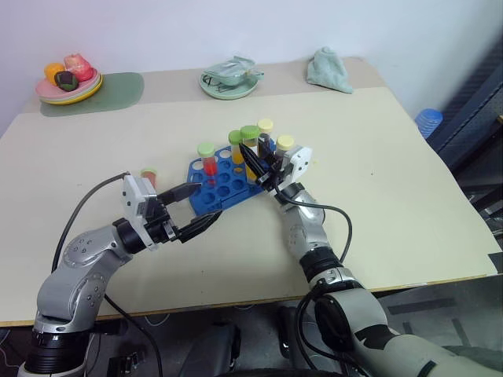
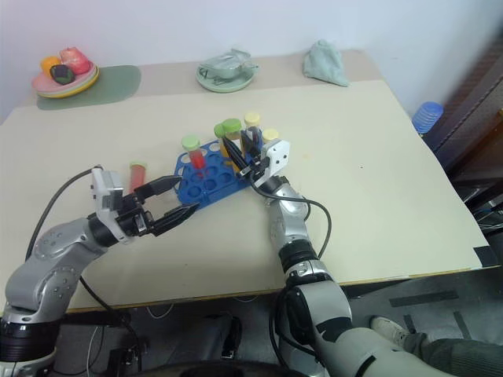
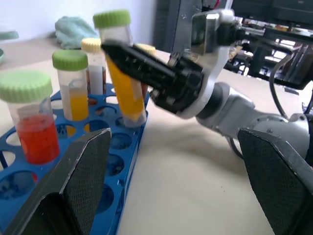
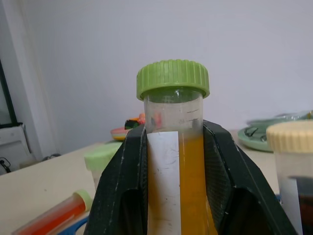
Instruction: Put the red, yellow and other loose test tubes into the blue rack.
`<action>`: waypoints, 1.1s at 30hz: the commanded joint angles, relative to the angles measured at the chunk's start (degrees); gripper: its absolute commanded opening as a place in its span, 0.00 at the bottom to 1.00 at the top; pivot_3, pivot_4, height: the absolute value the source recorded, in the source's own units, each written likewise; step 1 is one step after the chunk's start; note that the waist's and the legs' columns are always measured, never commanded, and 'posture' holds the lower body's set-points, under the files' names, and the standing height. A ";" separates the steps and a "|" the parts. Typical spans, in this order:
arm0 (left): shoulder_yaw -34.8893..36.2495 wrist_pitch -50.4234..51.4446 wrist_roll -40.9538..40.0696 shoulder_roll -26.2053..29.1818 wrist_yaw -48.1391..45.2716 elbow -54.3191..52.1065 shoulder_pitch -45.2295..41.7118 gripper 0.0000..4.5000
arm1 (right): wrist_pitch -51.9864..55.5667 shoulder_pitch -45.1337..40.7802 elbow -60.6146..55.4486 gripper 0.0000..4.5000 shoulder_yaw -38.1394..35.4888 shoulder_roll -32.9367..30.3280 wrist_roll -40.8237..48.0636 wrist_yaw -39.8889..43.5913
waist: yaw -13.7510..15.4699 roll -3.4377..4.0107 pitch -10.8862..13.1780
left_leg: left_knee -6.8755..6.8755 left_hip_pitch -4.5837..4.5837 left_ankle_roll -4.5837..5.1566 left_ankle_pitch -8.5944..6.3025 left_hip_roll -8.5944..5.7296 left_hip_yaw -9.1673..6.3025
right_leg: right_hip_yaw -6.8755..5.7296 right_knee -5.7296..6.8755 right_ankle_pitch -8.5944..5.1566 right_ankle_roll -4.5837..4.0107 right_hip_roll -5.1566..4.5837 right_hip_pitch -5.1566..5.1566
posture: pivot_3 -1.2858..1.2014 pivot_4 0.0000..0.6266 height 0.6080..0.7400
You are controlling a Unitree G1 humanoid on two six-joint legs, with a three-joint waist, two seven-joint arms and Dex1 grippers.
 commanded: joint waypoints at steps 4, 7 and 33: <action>1.48 0.78 -1.21 0.60 0.74 -2.81 0.06 0.94 | -3.79 -4.05 5.88 0.20 -1.38 1.82 0.65 0.45 | -0.06 0.00 0.00 | 0.00 0.01 0.00 0.00 0.00 0.00 | 0.00 0.00 0.00 0.00 0.01 0.01 | 0.52 0.24 1.00; 1.84 1.00 -1.32 0.76 0.92 -3.37 0.43 0.94 | -5.00 -5.29 8.64 0.20 -1.90 1.97 0.39 0.08 | -0.08 0.00 0.00 | 0.00 0.02 0.00 0.00 0.00 0.00 | 0.00 0.00 0.00 -0.01 0.00 0.02 | 0.52 0.24 1.00; 2.78 1.60 -2.13 1.46 1.49 -3.92 1.74 0.94 | -10.17 -3.93 13.65 0.87 -4.02 2.71 1.06 3.46 | -1.16 0.02 -0.01 | -0.01 0.04 -0.02 0.01 0.00 -0.09 | -0.03 0.00 0.00 -0.01 0.00 0.07 | 0.52 0.24 1.00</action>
